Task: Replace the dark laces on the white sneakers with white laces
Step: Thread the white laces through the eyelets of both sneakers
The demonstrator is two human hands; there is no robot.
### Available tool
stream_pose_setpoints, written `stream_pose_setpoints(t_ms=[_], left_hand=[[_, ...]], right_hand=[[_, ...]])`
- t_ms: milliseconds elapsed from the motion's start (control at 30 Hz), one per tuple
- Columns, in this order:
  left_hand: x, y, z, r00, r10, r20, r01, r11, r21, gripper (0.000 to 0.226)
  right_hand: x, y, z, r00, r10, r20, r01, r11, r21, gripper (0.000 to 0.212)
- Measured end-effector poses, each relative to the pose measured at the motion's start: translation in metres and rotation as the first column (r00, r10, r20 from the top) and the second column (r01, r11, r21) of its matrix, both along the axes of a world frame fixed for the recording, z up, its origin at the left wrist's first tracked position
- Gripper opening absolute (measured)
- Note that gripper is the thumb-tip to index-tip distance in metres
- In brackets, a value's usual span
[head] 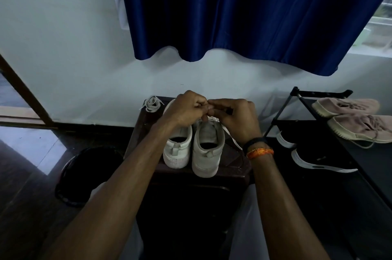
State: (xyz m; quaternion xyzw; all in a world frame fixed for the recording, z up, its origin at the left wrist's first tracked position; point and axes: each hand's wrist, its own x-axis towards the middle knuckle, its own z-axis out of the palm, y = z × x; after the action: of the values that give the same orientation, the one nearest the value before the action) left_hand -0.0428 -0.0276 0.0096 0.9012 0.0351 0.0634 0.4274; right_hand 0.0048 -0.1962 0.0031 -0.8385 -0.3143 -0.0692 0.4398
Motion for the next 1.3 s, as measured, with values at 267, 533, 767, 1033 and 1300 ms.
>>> stream_pose_setpoints(t_ms=[267,533,767,1033,1300], left_hand=[[-0.01,0.011,-0.013,0.998,0.063,0.01,-0.063,0.996,0.057,0.019],[-0.017,-0.004,-0.02,0.98,0.174,-0.1,-0.154,0.971,0.183,0.014],[-0.015,0.006,-0.02,0.915,0.306,-0.262,-0.337,0.938,-0.083,0.009],[-0.012,0.013,-0.025,0.899,0.267,-0.348,-0.373,0.882,-0.288,0.005],[-0.016,0.011,-0.02,0.902,0.249,-0.354,-0.363,0.88,-0.306,0.012]], right_hand=[[0.001,0.003,-0.019,0.997,-0.077,0.013,0.078,0.994,-0.079,0.014],[-0.005,0.012,-0.029,0.983,-0.175,0.058,0.184,0.943,-0.277,0.012],[-0.006,0.006,-0.038,0.99,-0.12,0.067,0.136,0.937,-0.321,0.007],[-0.008,0.02,-0.055,0.984,-0.175,0.039,0.179,0.958,-0.225,0.017],[-0.018,0.024,-0.051,0.972,-0.231,0.043,0.235,0.948,-0.214,0.013]])
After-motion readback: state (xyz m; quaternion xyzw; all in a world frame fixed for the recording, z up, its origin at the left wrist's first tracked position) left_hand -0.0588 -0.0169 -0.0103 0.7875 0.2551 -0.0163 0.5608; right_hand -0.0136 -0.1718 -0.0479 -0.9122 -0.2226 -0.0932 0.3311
